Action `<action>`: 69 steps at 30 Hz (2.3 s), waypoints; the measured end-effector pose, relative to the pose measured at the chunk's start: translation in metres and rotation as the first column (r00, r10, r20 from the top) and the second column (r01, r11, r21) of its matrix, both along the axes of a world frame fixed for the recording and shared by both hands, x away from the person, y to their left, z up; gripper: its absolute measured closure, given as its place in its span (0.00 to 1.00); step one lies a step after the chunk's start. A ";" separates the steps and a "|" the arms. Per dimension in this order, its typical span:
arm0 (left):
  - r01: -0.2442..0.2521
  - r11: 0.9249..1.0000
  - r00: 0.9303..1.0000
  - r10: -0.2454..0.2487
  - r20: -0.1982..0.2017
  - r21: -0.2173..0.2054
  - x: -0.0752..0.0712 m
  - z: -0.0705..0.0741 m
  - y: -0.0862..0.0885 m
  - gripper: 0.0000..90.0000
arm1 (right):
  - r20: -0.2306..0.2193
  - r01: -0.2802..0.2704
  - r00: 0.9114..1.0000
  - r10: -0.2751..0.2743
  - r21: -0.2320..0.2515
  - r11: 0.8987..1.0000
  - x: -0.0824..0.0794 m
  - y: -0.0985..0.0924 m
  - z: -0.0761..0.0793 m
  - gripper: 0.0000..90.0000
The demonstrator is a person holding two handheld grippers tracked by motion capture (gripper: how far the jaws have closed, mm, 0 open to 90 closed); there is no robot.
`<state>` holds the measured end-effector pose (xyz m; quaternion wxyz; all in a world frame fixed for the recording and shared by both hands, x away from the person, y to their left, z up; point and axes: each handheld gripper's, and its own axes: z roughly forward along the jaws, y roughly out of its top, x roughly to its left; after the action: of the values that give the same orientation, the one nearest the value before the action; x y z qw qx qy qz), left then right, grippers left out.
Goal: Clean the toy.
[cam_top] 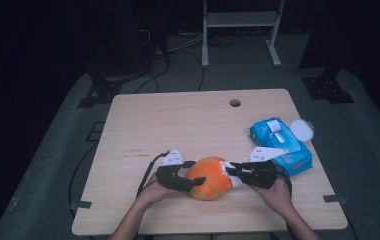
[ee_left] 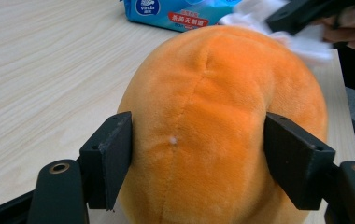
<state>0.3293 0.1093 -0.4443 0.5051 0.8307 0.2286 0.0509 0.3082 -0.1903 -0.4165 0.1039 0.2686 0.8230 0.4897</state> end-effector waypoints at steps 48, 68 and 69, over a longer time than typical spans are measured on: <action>0.059 0.998 0.998 -0.058 -0.039 0.030 -0.006 0.003 -0.025 0.09 | -0.029 -0.019 0.999 0.019 -0.007 1.000 0.007 -0.005 -0.003 0.85; 0.053 0.997 0.994 -0.058 0.087 0.059 -0.018 0.015 -0.031 0.16 | 0.022 -0.121 0.992 0.121 -0.014 0.993 -0.010 0.022 0.004 0.85; 0.058 0.996 0.994 -0.065 0.090 0.069 -0.018 0.011 -0.031 0.17 | 0.033 -0.121 0.992 0.122 -0.030 0.992 -0.011 0.024 0.004 0.85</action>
<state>0.3109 0.0783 -0.4331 0.4886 0.8504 0.1775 0.0812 0.2973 -0.1666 -0.4124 0.0919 0.2079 0.8425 0.4883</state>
